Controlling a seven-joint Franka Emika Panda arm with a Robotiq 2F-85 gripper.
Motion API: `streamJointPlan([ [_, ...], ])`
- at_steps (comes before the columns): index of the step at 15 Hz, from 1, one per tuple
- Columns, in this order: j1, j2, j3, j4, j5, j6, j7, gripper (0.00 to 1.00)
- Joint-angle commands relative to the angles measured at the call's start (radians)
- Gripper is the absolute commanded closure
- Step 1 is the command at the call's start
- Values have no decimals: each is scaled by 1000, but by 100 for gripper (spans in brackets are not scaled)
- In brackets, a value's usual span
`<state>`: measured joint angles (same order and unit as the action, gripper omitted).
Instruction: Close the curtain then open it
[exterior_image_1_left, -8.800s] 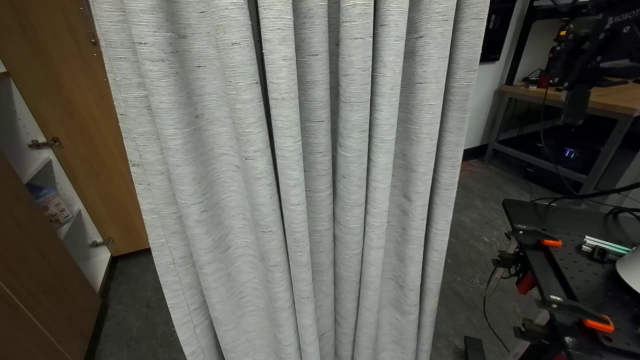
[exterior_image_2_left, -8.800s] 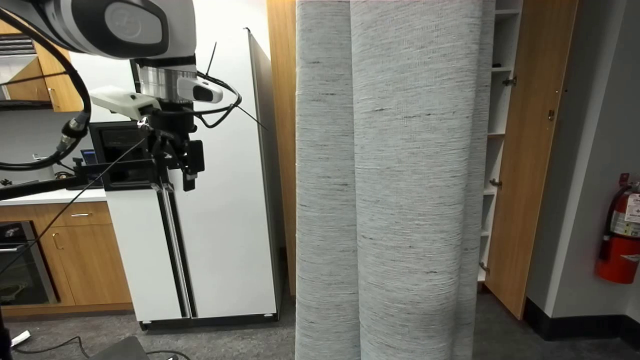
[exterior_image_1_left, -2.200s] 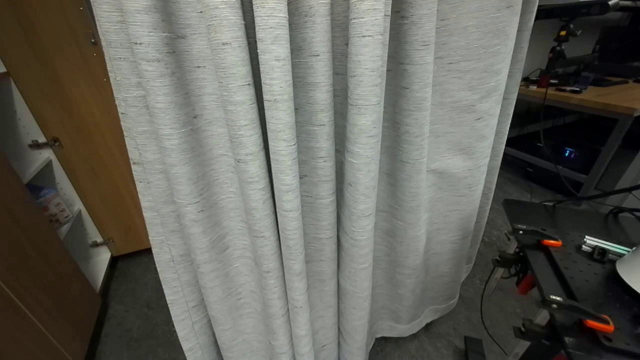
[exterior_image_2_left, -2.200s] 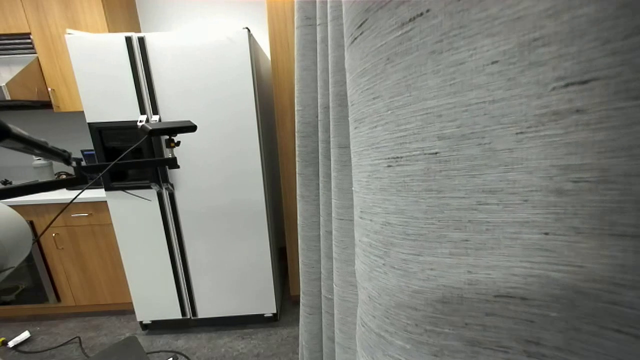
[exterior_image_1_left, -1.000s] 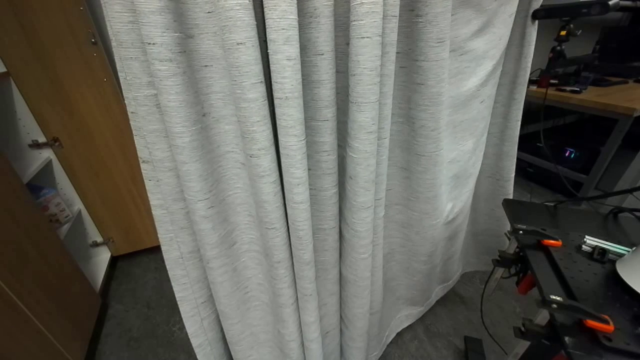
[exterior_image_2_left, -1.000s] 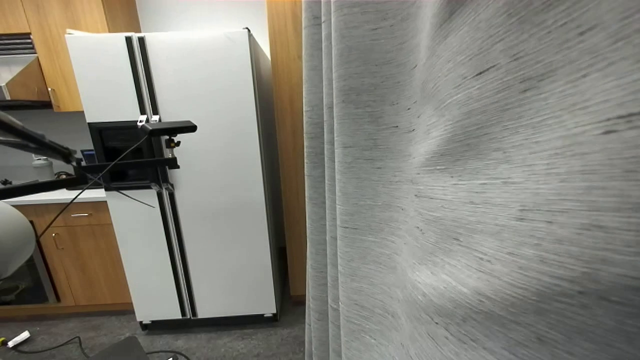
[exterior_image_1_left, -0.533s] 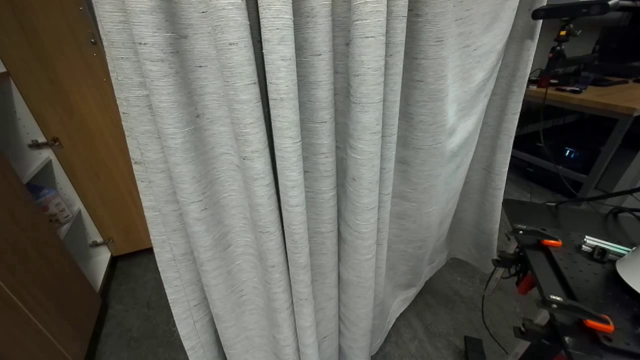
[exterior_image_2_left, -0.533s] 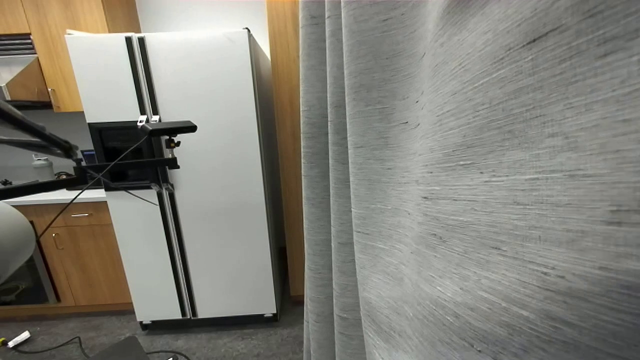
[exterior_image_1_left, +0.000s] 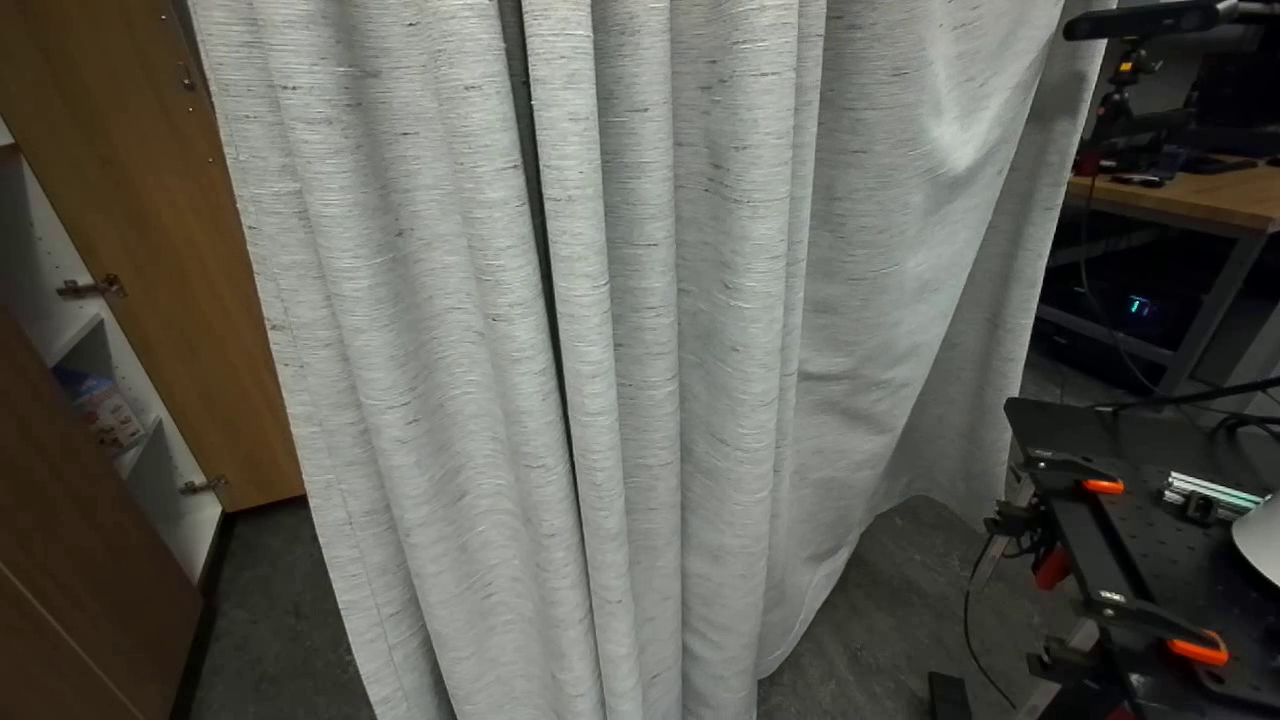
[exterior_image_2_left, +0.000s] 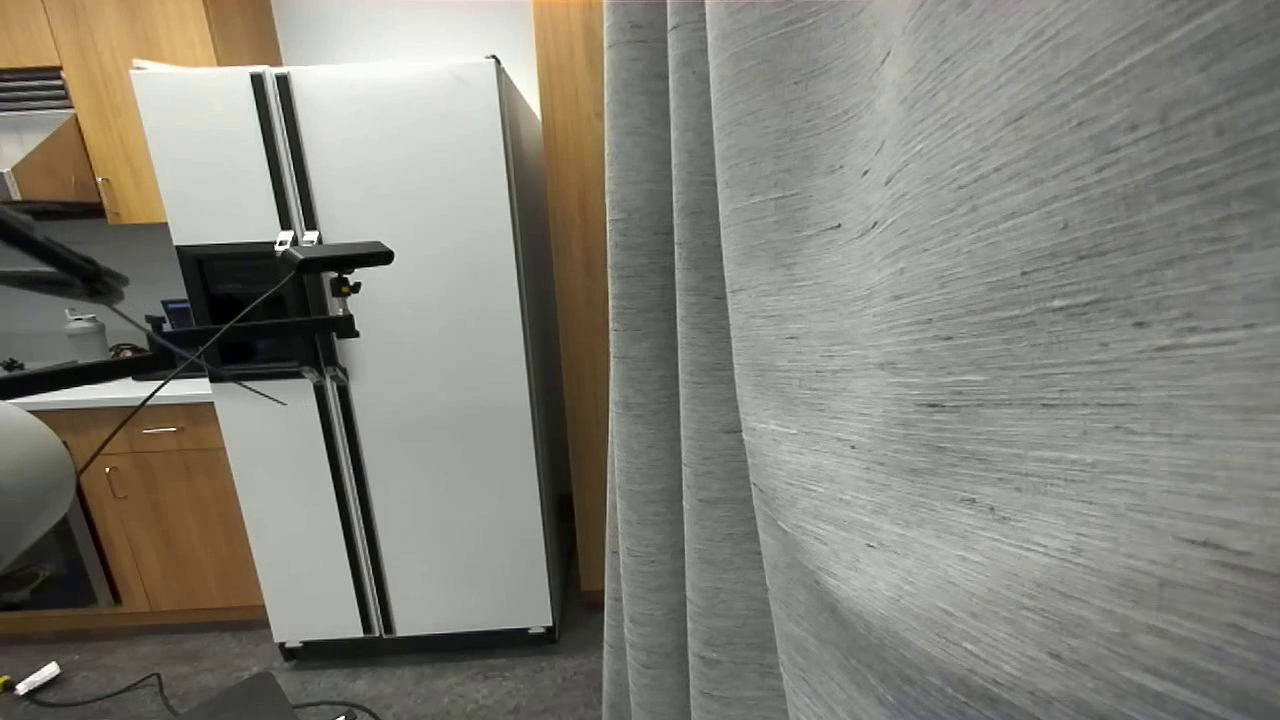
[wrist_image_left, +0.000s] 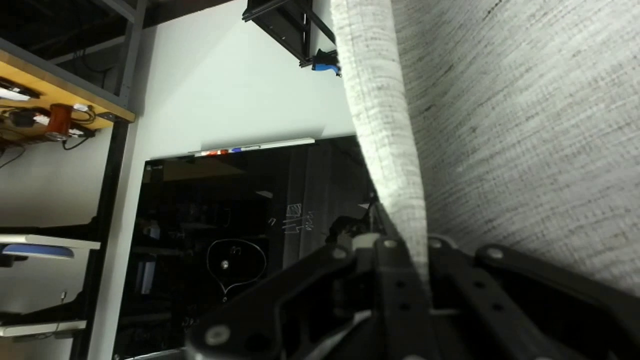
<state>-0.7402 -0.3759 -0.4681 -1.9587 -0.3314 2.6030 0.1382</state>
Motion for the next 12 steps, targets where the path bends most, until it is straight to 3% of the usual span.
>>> streamJointPlan([
  [1, -51, 54, 1, 54, 0, 36, 19, 100],
  [12, -168, 86, 46, 147, -70, 65, 77, 100],
])
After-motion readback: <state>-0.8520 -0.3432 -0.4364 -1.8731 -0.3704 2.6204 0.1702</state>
